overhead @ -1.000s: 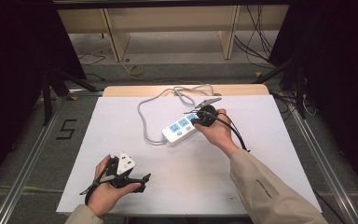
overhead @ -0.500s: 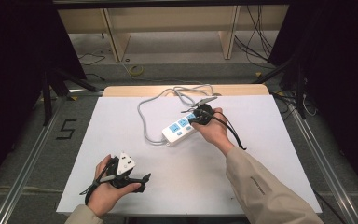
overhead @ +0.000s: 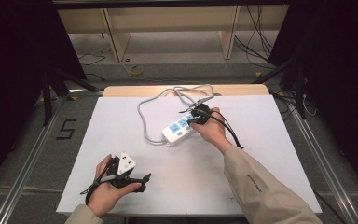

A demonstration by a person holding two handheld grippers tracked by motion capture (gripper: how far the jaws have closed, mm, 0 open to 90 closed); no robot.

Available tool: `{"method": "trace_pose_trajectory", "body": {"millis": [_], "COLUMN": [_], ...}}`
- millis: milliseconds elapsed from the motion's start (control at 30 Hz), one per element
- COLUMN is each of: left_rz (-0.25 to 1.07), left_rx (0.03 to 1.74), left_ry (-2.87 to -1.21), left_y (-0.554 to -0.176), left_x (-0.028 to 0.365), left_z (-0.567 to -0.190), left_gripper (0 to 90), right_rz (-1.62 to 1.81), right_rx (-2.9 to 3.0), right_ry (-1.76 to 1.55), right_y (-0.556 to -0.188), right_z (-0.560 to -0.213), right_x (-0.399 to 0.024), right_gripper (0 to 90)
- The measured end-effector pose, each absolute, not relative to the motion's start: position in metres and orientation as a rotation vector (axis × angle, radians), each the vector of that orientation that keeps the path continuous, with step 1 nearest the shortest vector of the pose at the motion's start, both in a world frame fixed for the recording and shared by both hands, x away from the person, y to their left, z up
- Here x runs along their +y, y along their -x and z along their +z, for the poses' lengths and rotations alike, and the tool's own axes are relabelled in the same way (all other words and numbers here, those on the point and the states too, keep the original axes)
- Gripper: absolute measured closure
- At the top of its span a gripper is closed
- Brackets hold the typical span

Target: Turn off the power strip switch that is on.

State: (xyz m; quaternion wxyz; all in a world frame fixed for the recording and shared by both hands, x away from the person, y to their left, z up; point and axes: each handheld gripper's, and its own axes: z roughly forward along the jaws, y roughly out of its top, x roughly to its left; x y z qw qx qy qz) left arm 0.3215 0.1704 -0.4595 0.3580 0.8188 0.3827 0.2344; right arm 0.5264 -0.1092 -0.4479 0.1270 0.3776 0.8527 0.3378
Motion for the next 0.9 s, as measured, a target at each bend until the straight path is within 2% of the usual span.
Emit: {"method": "trace_pose_trajectory", "body": {"millis": [900], "left_rz": [0.605], "left_rx": [0.983], "left_ry": [-2.114], "left_y": [-0.3213], "left_x": [0.1698], "left_z": [-0.4590], "left_gripper": [9.3], "right_rz": [0.889], "right_rx": [2.552], "right_ry": [-1.089], "right_y": [-0.5298], "right_z": [-0.4509], "right_x": [-0.1000], "right_gripper": [90.0]}}
